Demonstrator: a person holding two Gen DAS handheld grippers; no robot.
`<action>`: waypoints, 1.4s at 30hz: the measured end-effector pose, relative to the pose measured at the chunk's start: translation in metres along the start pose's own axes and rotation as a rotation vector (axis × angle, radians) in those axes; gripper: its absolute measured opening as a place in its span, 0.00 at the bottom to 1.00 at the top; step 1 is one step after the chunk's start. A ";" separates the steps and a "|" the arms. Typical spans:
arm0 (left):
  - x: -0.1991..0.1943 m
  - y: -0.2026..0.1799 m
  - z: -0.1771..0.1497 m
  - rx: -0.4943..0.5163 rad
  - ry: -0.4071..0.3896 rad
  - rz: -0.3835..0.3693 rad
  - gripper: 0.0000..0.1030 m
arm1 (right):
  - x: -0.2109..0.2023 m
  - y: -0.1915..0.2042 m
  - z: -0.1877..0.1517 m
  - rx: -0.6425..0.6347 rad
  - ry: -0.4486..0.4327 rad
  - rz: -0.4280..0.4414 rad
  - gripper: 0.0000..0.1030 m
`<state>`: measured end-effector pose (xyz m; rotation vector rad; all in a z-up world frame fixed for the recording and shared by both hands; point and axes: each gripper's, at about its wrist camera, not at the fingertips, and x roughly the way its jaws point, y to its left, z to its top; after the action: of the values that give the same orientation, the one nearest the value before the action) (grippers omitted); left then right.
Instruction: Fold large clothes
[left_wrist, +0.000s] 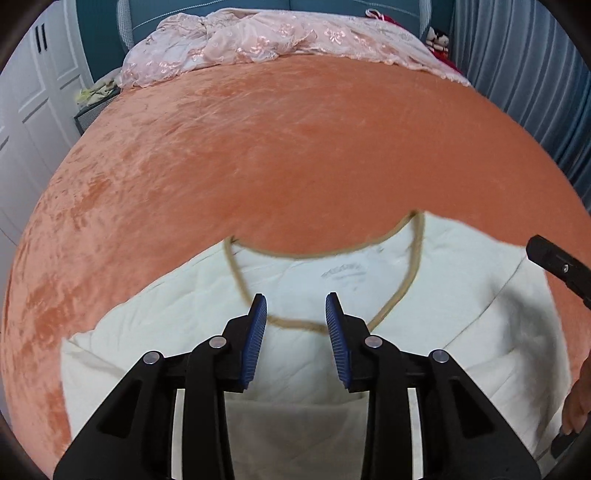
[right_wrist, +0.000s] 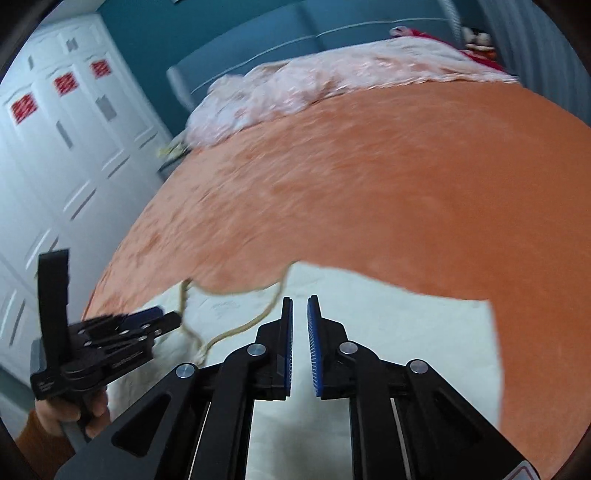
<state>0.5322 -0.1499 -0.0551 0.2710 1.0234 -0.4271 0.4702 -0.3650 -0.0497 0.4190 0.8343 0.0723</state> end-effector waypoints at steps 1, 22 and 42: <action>0.003 0.003 -0.006 0.021 0.025 0.001 0.21 | 0.013 0.016 -0.004 -0.034 0.052 0.022 0.01; 0.071 0.021 0.004 -0.138 -0.008 0.039 0.03 | 0.117 0.039 -0.027 -0.089 0.159 -0.094 0.00; 0.075 0.012 -0.007 -0.119 -0.134 0.101 0.01 | 0.123 0.046 -0.034 -0.131 0.087 -0.140 0.00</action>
<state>0.5664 -0.1530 -0.1235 0.1841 0.8958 -0.2883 0.5331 -0.2840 -0.1391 0.2350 0.9373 0.0148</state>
